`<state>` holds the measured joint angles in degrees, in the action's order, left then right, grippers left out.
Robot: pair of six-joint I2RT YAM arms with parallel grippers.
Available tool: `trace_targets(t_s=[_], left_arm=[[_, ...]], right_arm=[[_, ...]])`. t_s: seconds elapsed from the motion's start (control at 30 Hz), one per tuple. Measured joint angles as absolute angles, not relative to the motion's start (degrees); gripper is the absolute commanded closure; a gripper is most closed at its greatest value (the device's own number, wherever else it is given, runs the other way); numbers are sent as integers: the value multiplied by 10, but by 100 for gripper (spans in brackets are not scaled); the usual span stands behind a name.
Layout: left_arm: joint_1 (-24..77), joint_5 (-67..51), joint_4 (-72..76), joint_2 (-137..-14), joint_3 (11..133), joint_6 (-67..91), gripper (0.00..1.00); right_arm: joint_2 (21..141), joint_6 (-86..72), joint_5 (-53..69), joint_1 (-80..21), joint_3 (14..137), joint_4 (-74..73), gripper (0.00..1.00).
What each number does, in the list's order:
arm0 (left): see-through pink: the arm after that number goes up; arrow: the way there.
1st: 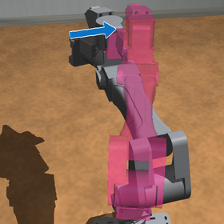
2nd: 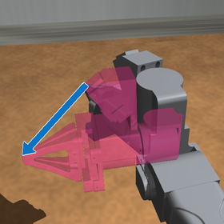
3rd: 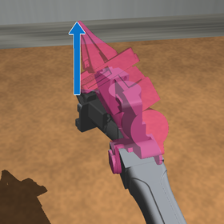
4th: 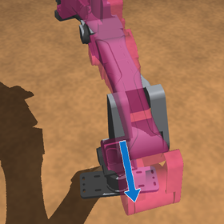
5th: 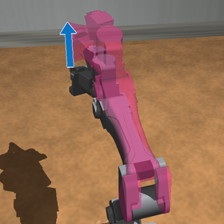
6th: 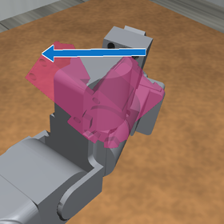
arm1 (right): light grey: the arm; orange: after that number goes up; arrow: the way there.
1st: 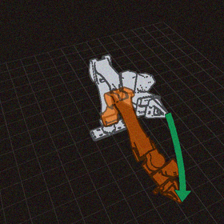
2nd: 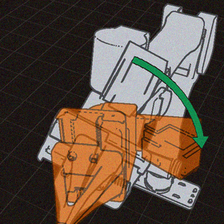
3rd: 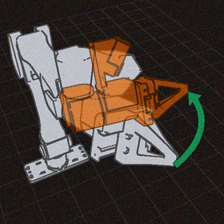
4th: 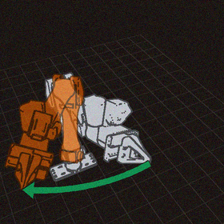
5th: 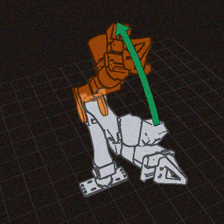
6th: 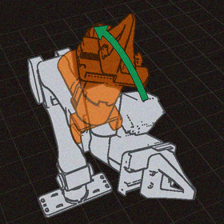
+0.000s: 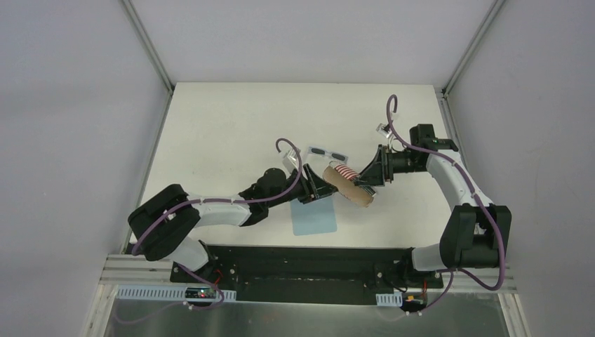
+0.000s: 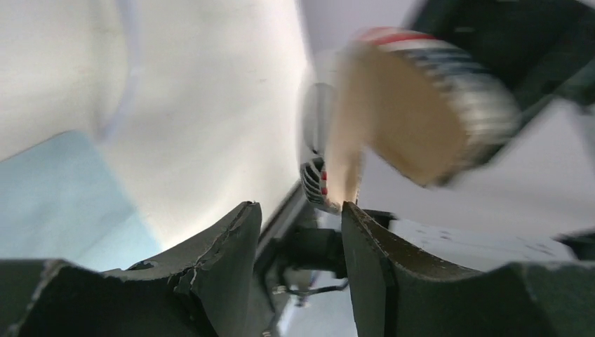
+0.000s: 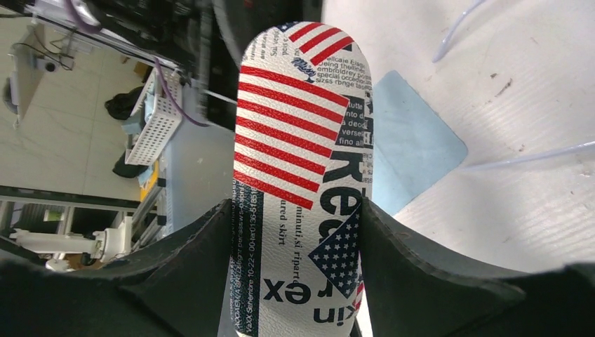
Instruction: Organize the sunglasses
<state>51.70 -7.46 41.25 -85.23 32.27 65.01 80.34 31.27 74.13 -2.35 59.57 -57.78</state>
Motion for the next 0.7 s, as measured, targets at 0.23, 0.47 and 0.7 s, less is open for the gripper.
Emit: trace_targets(t_s=[0.23, 0.47, 0.7], left_arm=[[511, -45, 364, -885, 319, 654, 49], [510, -43, 416, -860, 287, 622, 33], [506, -45, 317, -717, 289, 479, 25]], right_arm=[[797, 303, 774, -27, 596, -585, 96], [797, 293, 794, -21, 595, -581, 96], [819, 281, 842, -6, 594, -598, 95]])
